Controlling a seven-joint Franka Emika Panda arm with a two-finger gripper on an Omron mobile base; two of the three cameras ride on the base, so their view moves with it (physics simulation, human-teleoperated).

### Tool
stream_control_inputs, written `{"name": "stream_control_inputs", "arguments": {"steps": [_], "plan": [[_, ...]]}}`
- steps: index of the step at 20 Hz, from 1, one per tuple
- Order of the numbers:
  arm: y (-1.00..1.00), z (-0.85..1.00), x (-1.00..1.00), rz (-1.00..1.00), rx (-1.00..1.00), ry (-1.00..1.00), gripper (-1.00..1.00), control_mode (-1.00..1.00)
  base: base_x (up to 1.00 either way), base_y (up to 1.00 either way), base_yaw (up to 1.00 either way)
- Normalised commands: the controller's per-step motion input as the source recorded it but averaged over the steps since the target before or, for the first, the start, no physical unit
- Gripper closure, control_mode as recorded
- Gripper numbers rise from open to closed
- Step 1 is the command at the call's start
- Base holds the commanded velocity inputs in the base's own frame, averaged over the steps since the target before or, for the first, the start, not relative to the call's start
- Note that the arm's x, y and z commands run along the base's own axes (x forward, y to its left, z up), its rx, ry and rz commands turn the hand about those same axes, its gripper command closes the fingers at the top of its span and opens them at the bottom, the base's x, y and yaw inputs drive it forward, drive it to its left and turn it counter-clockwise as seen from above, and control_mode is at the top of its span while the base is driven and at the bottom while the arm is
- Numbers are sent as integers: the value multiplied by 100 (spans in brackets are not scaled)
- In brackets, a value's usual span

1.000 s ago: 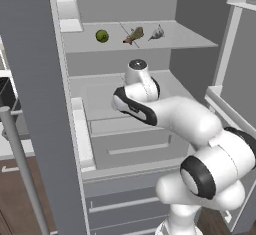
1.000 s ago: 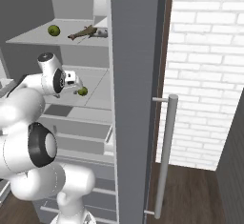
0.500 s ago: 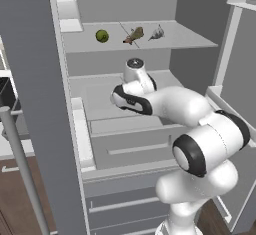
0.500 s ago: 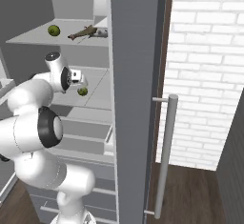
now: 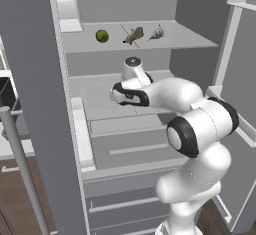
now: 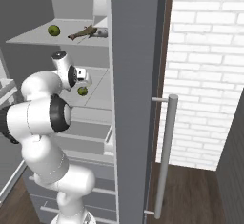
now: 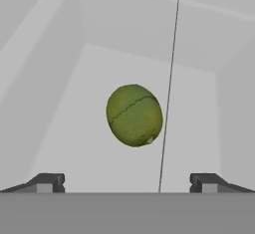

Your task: Place one lime and one fish in each tupperware on the nearby counter, to pack two identical lunches.

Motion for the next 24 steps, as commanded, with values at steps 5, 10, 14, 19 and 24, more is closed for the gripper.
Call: {"name": "stream_control_inputs", "arguments": {"steps": [5,10,14,19,24], "plan": [[0,-31,35,0,0,0,-100,-100,0,0,0],[0,-23,36,0,0,0,-100,-100,0,0,0],[0,-19,32,0,0,1,-100,-100,0,0,0],[0,-33,9,0,0,7,100,-100,0,0,0],[0,-34,0,0,0,4,100,-100,0,0,0]]}}
